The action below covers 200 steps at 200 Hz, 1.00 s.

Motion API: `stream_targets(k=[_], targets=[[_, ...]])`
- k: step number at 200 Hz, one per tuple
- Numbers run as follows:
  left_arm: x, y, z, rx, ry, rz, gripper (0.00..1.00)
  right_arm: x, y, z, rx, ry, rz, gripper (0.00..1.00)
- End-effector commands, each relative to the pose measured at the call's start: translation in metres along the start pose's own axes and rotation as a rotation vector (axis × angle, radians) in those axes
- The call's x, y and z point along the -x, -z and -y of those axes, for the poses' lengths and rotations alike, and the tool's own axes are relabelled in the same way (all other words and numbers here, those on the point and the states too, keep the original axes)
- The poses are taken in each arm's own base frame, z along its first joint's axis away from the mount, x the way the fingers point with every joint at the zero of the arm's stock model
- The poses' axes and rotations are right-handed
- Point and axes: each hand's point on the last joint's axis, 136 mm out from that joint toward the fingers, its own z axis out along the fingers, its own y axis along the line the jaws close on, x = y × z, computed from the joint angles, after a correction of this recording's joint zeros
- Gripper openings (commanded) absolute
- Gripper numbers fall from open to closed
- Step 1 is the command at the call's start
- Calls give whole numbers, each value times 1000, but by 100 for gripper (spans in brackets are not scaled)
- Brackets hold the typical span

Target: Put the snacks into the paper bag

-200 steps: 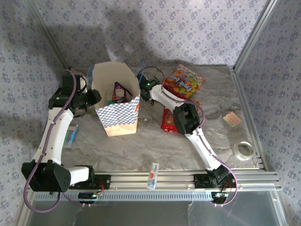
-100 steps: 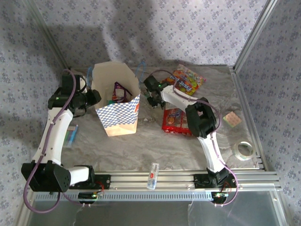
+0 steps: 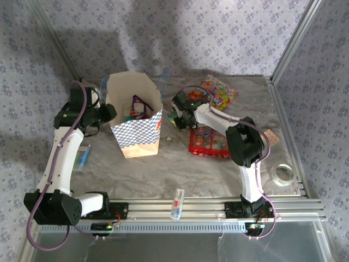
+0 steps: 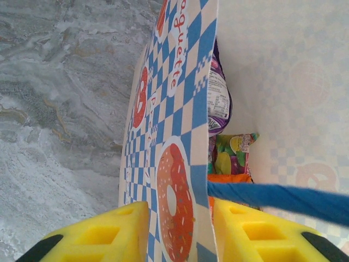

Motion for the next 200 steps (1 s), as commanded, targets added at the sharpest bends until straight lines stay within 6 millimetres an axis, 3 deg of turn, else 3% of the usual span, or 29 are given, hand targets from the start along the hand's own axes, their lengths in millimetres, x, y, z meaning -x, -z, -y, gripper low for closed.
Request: stream_targets(k=[1, 80, 200], targets=[[5, 16, 10, -32, -9, 31, 37, 4, 24, -4, 38, -43, 47, 13], [6, 20, 14, -55, -2, 43, 37, -14, 54, 1, 36, -104, 95, 9], [10, 22, 17, -62, 6, 52, 37, -4, 101, -3, 95, -134, 232, 8]])
